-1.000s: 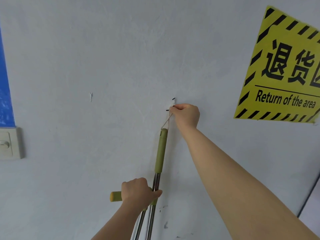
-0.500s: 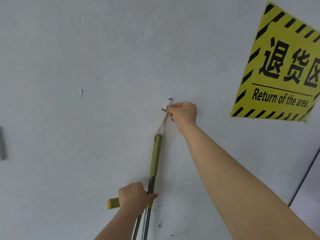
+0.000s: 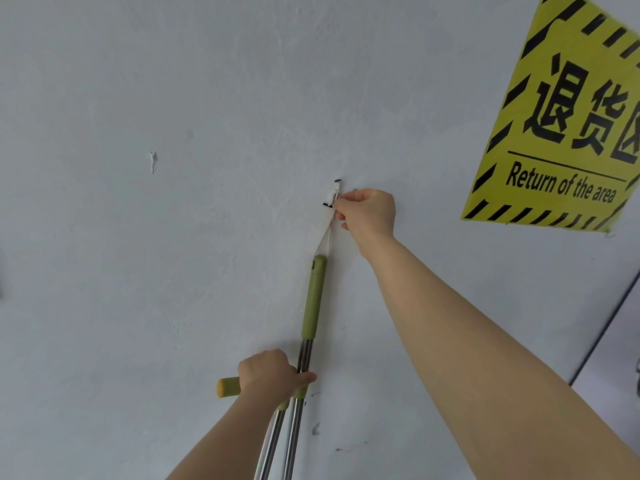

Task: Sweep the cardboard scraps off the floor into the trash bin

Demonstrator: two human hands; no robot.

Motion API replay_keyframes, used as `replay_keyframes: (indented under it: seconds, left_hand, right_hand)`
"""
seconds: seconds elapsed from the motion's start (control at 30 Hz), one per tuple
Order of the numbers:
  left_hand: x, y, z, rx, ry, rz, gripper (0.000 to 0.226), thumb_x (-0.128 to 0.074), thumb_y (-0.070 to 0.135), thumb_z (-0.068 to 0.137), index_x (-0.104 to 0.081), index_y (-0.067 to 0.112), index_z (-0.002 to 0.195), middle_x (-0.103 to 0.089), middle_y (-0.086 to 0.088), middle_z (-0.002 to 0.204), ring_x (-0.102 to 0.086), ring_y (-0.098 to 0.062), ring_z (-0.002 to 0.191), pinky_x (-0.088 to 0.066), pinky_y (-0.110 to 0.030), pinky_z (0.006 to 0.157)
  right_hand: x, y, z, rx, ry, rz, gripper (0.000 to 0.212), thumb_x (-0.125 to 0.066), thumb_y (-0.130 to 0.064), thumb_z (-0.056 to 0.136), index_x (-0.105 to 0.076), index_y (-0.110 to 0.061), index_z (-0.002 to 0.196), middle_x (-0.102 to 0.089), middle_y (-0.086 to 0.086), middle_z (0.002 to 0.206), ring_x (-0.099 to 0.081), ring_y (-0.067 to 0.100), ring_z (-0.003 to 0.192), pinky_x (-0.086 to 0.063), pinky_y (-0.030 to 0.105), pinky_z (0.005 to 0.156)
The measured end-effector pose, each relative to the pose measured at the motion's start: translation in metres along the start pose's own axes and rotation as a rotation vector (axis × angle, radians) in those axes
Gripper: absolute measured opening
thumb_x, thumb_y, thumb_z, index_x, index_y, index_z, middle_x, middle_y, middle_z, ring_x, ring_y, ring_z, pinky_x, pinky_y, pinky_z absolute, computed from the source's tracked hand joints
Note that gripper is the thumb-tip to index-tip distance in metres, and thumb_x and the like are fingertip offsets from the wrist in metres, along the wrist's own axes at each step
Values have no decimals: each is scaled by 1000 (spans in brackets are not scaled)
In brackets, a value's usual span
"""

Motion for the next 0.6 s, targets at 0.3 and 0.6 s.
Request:
replay_keyframes:
  seconds: [0.3,0.6]
  left_hand:
    - [5,-5,-2,-30,-24,15,55,-45,80,78,-47,26,70,-51,10,66,-50,-9,64,-37,-28,71]
    - [16,-19,-12,-91,43,10,41,-41,63,88,-55,24,83,-56,8,79,-57,-16,82,-36,-31,80]
  right_hand:
    - [1,6,-7,-30,-56,-20,25,-66,-4,74,-63,-21,58,-64,2,61,-60,17,60,-59,41,71]
    - [0,19,-12,-110,-93,-54,12,-66,-8,72,-63,-17,66,-64,4,69,-60,20,67,-59,44,82]
Point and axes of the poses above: each hand's wrist, its own z-axis towards the middle knuckle, its own x-axis out of the back of the hand, y = z × x, the point moved 2 cm from there along z, towards the middle knuckle
